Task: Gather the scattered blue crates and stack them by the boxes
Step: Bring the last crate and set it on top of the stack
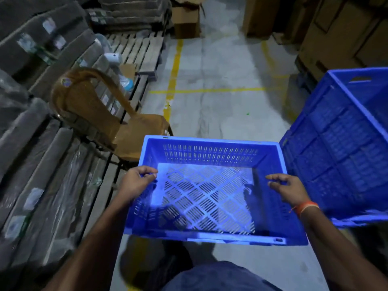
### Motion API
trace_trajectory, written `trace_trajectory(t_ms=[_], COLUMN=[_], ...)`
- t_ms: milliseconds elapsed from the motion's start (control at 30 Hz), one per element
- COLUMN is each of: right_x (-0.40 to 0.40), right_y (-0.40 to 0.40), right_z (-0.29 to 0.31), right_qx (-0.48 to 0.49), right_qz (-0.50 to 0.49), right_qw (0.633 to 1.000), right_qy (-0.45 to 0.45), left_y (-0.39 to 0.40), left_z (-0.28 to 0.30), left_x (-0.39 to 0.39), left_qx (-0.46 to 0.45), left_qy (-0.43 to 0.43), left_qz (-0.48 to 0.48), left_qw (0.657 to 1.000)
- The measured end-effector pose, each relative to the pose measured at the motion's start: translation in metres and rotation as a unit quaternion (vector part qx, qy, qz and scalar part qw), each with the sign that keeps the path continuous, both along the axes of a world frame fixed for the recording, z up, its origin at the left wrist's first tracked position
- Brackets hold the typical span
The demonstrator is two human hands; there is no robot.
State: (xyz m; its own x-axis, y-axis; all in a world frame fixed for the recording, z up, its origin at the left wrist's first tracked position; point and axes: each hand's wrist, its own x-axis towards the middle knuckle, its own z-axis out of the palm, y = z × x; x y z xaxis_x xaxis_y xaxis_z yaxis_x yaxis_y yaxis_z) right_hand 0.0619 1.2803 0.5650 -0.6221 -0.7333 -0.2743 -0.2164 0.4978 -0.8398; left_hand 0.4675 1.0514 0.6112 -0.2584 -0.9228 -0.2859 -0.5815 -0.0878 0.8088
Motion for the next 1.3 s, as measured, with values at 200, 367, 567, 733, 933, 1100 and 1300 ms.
trace_trajectory(t_ms=[200,367,567,733,933,1100,1300], right_x=[-0.008,-0.009,-0.02,-0.044,-0.057,-0.05,-0.027], right_y=[-0.073,-0.106,-0.111,-0.122,-0.14,-0.155,-0.196], right_z=[-0.014,-0.013,-0.01,-0.013,-0.011,0.002,0.05], right_qx=[0.013,0.006,0.008,0.018,0.037,0.037,0.042], right_qz=[-0.09,-0.168,-0.304,-0.385,-0.457,-0.528,-0.577], right_qw=[0.996,0.986,0.953,0.922,0.888,0.848,0.815], right_qy=[0.005,0.015,0.007,0.018,0.025,0.01,0.021], left_y=[-0.151,-0.259,-0.331,-0.358,-0.387,-0.406,-0.438], left_z=[-0.015,0.0,0.027,0.025,0.018,0.023,0.048], left_x=[-0.051,-0.127,-0.255,-0.363,-0.45,-0.514,-0.577], left_qx=[-0.001,-0.038,-0.089,-0.125,-0.157,-0.122,-0.061], left_qy=[-0.015,-0.06,-0.055,-0.068,-0.088,-0.071,-0.055], left_qz=[-0.103,-0.224,-0.361,-0.448,-0.5,-0.54,-0.613], left_qw=[0.995,0.972,0.927,0.883,0.847,0.83,0.786])
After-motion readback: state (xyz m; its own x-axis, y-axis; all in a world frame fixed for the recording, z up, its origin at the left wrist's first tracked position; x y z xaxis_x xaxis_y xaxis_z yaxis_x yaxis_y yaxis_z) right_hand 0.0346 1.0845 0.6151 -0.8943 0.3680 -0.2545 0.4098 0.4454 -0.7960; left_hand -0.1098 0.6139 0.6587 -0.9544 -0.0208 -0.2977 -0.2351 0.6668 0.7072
